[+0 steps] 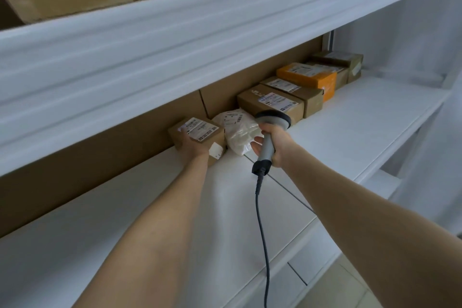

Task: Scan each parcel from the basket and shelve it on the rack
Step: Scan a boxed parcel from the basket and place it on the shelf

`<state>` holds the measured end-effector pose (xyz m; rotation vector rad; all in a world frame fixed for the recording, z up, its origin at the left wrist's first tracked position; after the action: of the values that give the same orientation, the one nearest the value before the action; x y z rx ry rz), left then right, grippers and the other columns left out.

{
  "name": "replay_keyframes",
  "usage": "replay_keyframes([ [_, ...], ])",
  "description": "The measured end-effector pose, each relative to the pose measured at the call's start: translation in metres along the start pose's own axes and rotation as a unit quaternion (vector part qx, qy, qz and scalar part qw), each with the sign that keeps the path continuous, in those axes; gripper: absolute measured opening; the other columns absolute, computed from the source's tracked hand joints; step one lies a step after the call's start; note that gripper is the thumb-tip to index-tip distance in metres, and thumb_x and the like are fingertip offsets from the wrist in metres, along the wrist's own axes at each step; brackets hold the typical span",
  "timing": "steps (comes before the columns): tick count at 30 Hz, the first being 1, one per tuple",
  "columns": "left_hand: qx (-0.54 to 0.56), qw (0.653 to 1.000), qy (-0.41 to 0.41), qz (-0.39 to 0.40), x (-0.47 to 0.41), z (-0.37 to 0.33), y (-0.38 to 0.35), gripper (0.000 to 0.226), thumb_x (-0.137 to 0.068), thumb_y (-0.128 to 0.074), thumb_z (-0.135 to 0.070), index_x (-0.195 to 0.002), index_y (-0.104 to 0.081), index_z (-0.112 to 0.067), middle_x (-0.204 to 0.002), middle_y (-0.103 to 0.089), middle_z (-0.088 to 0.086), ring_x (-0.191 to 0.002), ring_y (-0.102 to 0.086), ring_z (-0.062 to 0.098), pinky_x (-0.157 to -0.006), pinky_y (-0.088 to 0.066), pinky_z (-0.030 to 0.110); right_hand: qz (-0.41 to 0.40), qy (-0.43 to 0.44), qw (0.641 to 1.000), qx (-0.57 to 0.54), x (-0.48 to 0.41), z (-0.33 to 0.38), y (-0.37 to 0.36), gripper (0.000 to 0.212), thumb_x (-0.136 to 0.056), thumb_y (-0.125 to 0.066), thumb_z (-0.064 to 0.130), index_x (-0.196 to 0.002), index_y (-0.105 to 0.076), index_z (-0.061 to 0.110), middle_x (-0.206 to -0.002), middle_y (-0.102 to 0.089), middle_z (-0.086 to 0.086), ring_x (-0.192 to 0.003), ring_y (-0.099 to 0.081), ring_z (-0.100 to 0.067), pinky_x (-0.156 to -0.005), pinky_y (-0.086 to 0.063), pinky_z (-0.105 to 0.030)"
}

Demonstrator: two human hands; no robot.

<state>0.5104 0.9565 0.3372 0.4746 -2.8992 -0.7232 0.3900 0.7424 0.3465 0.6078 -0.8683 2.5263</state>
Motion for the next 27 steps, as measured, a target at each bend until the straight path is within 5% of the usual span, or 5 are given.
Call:
replay_keyframes([
  [3,-0.033,0.998,-0.003,0.046,-0.001,0.0,-0.015,0.05,-0.097,-0.048,-0.02,-0.146,-0.039,-0.021,-0.149,-0.038,0.009,-0.131,-0.043,0.029,-0.11,-0.036,0.036,-0.011,-0.001,1.0,0.0,-0.004,0.001,0.005,0.045,-0.089,-0.067,0.02,-0.129,-0.051,0.006,-0.104,-0.065,-0.013,-0.077,-0.066,-0.025,-0.041,-0.053,-0.026],
  [10,-0.118,0.985,0.005,0.126,-0.008,-0.013,-0.024,0.052,-0.1,-0.035,-0.011,-0.15,-0.026,-0.017,-0.151,-0.033,0.011,-0.135,-0.037,0.031,-0.112,-0.033,0.038,-0.01,0.004,1.0,-0.001,-0.009,0.004,0.007,0.043,-0.09,-0.066,0.02,-0.127,-0.051,0.006,-0.103,-0.066,-0.014,-0.077,-0.066,-0.024,-0.048,-0.054,-0.028],
  [14,-0.174,0.98,0.001,0.094,-0.003,-0.02,-0.018,0.056,-0.096,-0.046,-0.018,-0.149,-0.026,-0.013,-0.148,-0.028,0.018,-0.131,-0.038,0.033,-0.107,-0.038,0.037,-0.011,0.008,1.0,0.0,-0.006,0.004,0.005,0.045,-0.089,-0.067,0.021,-0.128,-0.051,0.006,-0.109,-0.066,-0.015,-0.079,-0.066,-0.025,-0.05,-0.054,-0.03],
  [17,-0.198,0.978,-0.044,0.044,0.007,-0.043,-0.013,0.049,-0.092,-0.049,-0.018,-0.139,-0.041,-0.012,-0.141,-0.037,0.018,-0.124,-0.046,0.033,-0.098,-0.048,0.041,-0.001,0.016,1.0,-0.015,0.003,0.01,0.008,0.044,-0.09,-0.067,0.021,-0.128,-0.051,0.006,-0.101,-0.066,-0.014,-0.078,-0.067,-0.025,-0.046,-0.054,-0.027],
  [27,-0.251,0.939,-0.178,0.154,0.129,-0.127,-0.096,0.048,-0.094,-0.048,-0.029,-0.139,-0.044,-0.012,-0.14,-0.043,0.017,-0.125,-0.046,0.033,-0.095,-0.04,0.036,-0.022,0.085,0.994,-0.069,0.068,0.047,0.09,0.027,-0.09,-0.067,0.021,-0.111,-0.056,0.008,-0.092,-0.066,-0.013,-0.074,-0.066,-0.02,-0.061,-0.058,-0.03],
])
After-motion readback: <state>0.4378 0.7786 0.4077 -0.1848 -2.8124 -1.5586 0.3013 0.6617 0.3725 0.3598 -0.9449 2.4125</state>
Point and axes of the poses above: each hand's wrist, its own x-axis away from the middle knuckle, its own y-axis out of the back of the hand, z = x × y, the point moved 7 cm from there along -x, towards the middle knuckle
